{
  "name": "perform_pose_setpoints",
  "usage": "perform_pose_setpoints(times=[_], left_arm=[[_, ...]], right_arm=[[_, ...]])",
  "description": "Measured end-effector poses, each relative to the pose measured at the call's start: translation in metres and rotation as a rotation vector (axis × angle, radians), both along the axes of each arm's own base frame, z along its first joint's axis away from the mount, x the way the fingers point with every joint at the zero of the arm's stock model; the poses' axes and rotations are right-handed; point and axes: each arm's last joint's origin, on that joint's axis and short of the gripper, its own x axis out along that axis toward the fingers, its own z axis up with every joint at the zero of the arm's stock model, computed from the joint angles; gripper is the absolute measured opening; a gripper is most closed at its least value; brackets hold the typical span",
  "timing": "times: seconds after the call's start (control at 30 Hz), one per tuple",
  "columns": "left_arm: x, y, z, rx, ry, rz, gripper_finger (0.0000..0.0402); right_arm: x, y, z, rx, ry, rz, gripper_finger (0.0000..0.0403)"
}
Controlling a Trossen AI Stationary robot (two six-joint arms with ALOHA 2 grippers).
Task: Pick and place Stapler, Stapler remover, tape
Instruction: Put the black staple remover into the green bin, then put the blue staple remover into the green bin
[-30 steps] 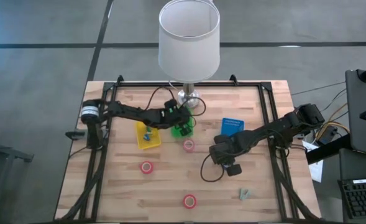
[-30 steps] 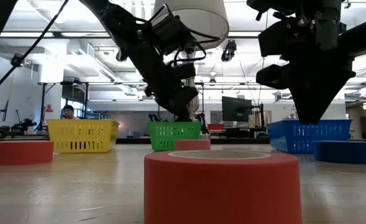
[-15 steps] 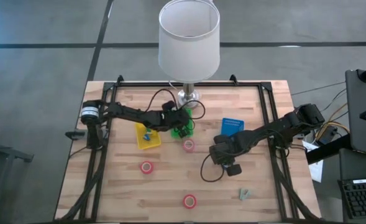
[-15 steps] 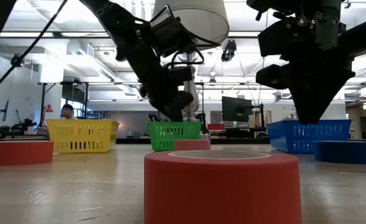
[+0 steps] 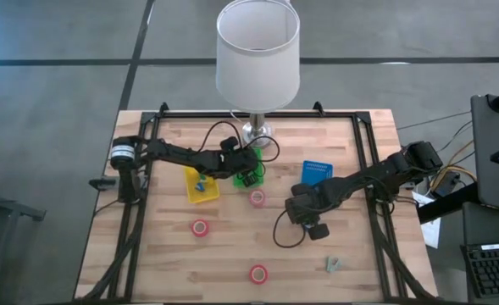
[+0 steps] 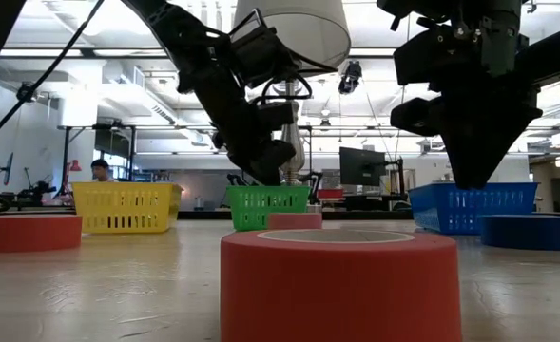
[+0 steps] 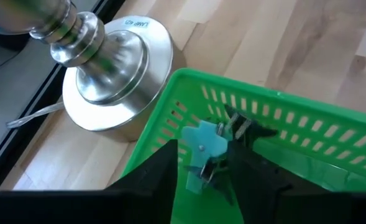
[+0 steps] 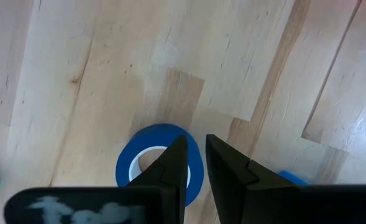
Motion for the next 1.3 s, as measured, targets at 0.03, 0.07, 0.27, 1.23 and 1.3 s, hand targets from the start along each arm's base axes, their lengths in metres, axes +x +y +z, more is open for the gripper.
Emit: perform_pose_setpoints(times=[0.03, 0.07, 0.27, 1.23, 1.3], left_arm=[[0.000, -0.001, 0.000, 0.000, 0.000, -0.003, 0.0145], [0.000, -0.002, 0.000, -0.001, 0.000, -0.007, 0.0146], [0.000, -0.018, 0.011, -0.014, -0.031, -0.062, 0.0142], [-0.029, -0.115, 0.067, -0.127, -0.142, -0.365, 0.0142], [-0.030, -0.114, 0.066, -0.125, -0.134, -0.367, 0.0142]], right_arm=[[0.000, 0.000, 0.000, 0.000, 0.000, 0.000, 0.0054], [0.000, 0.000, 0.000, 0.000, -0.001, 0.000, 0.0054], [0.000, 0.000, 0.000, 0.001, -0.003, 0.000, 0.0052], [-0.013, 0.025, -0.006, 0.050, 0.042, -0.374, 0.0054], [-0.019, 0.035, -0.006, 0.064, 0.070, -0.356, 0.0056]])
